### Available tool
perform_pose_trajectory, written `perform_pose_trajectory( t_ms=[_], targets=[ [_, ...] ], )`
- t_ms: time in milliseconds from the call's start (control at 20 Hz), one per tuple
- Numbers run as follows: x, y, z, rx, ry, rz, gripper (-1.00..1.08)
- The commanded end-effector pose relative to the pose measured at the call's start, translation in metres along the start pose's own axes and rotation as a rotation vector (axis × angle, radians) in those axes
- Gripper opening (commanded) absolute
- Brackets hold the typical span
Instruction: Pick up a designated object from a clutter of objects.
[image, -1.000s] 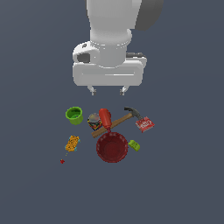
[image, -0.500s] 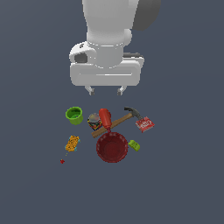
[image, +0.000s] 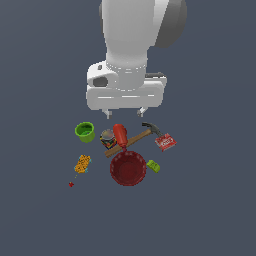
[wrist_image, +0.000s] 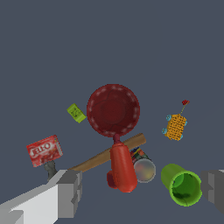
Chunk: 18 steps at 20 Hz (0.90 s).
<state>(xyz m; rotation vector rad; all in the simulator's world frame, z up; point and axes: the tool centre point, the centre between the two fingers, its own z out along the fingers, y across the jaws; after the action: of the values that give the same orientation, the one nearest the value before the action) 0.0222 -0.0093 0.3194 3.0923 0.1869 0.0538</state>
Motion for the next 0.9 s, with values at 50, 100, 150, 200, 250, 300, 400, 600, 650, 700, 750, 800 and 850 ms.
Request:
perform_pose_trajectory(
  t_ms=[50, 100, 150, 200, 250, 300, 400, 600, 650, 700, 750, 800, 850],
  targets=[
    [0.009, -0.009, 0.020, -0.001, -0.004, -0.062, 1.00],
    [0.013, -0.013, 0.028, -0.002, -0.005, -0.085, 1.00],
    [0.016, -0.017, 0.035, -0.002, -0.006, -0.108, 1.00],
    [0.019, -0.021, 0.044, -0.001, -0.007, -0.134, 1.00],
    [0.023, -0.025, 0.053, -0.001, -0.008, -0.161, 1.00],
    [0.026, -0.030, 0.063, -0.001, -0.009, -0.190, 1.00],
    [0.033, -0.041, 0.084, 0.002, -0.012, -0.253, 1.00],
    [0.043, -0.065, 0.130, 0.010, -0.015, -0.387, 1.00],
    [0.045, -0.072, 0.142, 0.013, -0.016, -0.421, 1.00],
    [0.046, -0.078, 0.153, 0.016, -0.016, -0.452, 1.00],
    [0.047, -0.084, 0.164, 0.019, -0.017, -0.482, 1.00],
    [0.048, -0.090, 0.174, 0.022, -0.017, -0.511, 1.00],
    [0.048, -0.095, 0.184, 0.026, -0.017, -0.537, 1.00]
  ],
)
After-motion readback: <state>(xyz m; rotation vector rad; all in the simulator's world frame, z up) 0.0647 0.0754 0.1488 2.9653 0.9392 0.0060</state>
